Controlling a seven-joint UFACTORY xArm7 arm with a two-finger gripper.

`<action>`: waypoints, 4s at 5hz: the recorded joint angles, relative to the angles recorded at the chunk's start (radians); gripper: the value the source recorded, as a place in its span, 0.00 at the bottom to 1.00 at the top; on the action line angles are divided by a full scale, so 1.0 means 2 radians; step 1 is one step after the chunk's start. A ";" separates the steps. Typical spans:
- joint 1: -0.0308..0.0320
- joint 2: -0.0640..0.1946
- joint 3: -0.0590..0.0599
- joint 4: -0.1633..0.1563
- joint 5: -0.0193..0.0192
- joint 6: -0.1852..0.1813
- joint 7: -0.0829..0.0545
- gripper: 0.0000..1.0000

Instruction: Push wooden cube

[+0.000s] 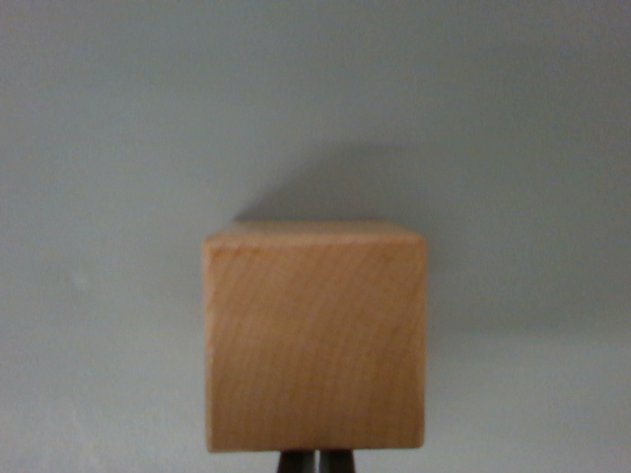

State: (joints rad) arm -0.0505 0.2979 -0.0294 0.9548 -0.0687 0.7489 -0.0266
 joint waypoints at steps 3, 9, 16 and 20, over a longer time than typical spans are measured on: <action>0.0004 0.014 0.000 0.022 0.0009 0.008 0.000 1.00; 0.0015 0.060 0.002 0.093 0.0038 0.033 0.000 1.00; 0.0028 0.110 0.004 0.170 0.0070 0.060 -0.001 1.00; 0.0031 0.124 0.004 0.192 0.0080 0.068 -0.001 1.00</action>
State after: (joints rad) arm -0.0442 0.5468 -0.0213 1.3396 -0.0528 0.8853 -0.0282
